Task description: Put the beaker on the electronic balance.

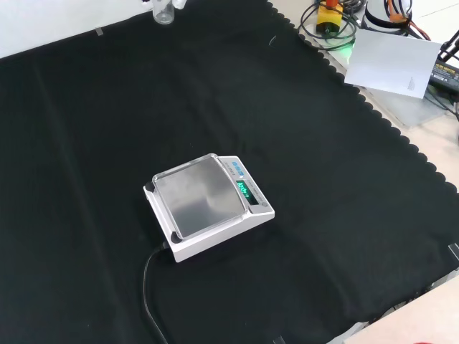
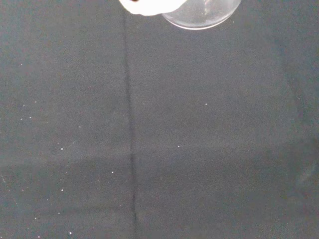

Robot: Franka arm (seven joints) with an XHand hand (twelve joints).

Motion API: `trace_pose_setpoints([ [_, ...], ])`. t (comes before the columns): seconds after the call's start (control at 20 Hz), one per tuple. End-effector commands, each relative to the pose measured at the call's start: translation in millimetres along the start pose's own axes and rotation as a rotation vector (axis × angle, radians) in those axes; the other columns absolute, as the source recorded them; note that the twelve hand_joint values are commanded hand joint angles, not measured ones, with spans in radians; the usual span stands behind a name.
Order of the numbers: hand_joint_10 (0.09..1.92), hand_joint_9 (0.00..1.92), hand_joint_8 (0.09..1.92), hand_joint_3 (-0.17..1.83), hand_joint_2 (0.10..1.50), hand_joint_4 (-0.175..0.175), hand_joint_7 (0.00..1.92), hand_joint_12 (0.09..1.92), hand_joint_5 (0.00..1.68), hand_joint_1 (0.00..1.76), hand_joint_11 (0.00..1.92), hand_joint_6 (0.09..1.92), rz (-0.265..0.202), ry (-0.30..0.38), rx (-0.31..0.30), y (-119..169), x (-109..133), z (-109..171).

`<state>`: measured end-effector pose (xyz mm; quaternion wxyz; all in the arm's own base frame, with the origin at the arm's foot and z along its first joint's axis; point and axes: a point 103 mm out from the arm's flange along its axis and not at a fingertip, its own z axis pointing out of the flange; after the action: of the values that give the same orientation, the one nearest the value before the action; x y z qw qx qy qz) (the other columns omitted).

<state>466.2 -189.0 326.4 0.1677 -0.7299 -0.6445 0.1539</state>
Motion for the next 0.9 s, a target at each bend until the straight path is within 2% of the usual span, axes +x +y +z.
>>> trace_pose_setpoints([
  [0.05,0.77,1.09,0.91,-0.03,1.16,-0.14,0.88,0.97,0.92,1.13,1.16,1.11,-0.004,-0.004,-0.003,0,2,-3],
  [0.45,0.76,1.1,0.9,-0.03,1.15,-0.133,0.9,0.96,0.93,1.13,1.17,1.09,-0.023,-0.003,0.002,4,5,-2],
  [0.9,0.76,1.11,0.9,-0.03,1.15,-0.133,0.91,0.96,0.93,1.13,1.17,1.09,-0.112,-0.013,0.005,14,37,-6],
])
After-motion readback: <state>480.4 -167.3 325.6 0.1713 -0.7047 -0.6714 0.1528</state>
